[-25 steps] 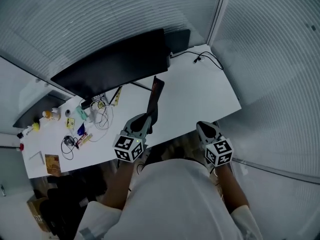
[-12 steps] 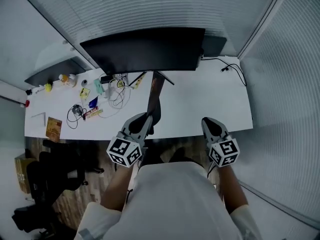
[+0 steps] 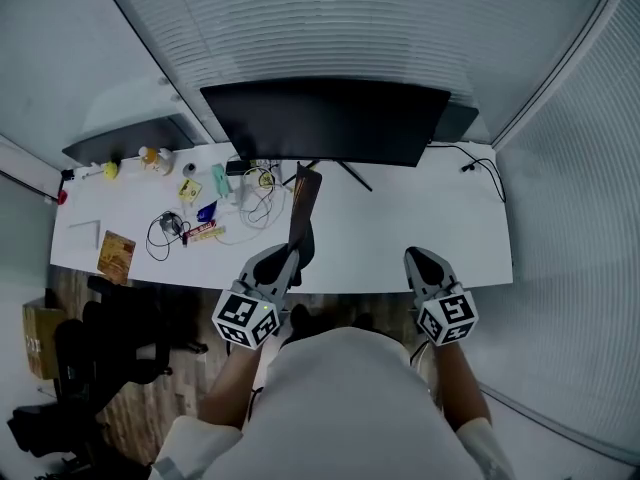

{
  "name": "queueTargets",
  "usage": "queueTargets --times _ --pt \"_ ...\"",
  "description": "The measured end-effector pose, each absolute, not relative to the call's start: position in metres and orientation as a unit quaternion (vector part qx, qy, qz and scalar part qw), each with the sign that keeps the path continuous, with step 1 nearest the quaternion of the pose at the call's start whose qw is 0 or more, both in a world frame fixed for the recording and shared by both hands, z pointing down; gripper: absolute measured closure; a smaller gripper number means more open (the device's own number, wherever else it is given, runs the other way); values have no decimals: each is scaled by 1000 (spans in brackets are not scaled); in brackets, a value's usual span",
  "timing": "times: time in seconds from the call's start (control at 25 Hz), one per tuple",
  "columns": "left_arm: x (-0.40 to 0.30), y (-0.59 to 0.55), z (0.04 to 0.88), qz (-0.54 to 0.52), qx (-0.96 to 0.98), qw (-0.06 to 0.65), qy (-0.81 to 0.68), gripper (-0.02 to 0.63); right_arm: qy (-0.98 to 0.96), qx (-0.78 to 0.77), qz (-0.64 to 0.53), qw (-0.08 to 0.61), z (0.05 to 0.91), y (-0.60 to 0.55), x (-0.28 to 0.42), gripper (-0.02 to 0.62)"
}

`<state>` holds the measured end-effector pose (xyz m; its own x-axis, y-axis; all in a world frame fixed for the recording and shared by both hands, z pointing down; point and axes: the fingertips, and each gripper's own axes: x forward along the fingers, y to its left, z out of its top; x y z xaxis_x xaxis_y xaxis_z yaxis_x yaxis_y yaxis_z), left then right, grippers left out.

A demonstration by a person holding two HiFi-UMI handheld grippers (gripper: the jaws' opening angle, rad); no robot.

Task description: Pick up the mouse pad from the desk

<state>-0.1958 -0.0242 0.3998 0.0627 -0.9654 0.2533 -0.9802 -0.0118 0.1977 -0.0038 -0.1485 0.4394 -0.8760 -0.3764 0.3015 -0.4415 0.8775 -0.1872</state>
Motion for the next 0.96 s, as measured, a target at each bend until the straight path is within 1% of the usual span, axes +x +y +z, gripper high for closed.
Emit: queueTargets --times 0.32,0.96 --pt "-229 -15 397 18 711 154 -686 568 -962 214 119 122 430 -142 -33 557" --pt "-245 -6 406 14 716 163 -679 568 -959 227 123 117 429 -143 -45 557"
